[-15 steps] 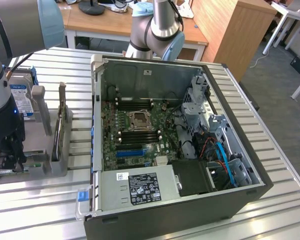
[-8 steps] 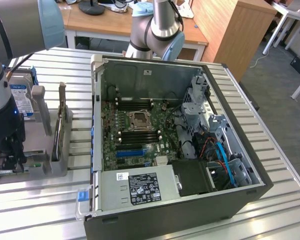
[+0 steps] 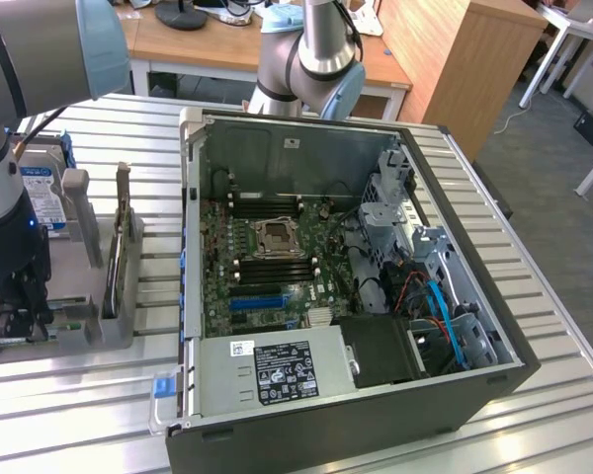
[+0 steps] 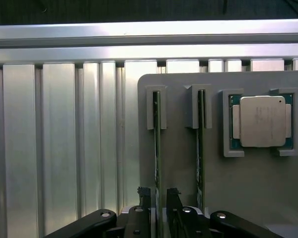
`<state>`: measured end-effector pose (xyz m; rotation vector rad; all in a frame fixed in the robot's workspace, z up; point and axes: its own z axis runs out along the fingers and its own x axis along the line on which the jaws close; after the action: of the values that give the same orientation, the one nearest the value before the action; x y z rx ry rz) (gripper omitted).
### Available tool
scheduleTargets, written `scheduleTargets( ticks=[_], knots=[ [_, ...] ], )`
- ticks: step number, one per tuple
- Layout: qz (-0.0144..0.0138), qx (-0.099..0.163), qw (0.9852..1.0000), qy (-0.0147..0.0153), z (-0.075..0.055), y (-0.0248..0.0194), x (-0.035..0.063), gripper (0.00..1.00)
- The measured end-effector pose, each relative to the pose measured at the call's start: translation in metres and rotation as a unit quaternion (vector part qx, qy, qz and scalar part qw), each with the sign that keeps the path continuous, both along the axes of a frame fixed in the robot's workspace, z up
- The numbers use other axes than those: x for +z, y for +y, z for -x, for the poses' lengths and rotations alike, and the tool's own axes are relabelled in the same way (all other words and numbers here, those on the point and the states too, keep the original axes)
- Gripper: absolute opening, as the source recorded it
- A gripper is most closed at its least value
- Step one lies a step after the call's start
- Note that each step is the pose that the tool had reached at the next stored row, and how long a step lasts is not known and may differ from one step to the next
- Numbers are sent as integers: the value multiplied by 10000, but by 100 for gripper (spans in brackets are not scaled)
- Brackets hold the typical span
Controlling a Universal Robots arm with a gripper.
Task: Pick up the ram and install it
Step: 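Pick up the ram and move it above insertion slot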
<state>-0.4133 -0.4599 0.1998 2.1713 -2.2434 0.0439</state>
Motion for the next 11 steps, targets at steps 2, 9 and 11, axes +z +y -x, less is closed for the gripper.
scheduleTargets(
  ticks=[2, 9, 11],
  knots=[
    [0, 0, 10000, 0, -1, -1, 0, 27],
    [0, 0, 10000, 0, -1, -1, 0, 26],
    [1, 0, 10000, 0, -1, -1, 0, 18]
  ],
)
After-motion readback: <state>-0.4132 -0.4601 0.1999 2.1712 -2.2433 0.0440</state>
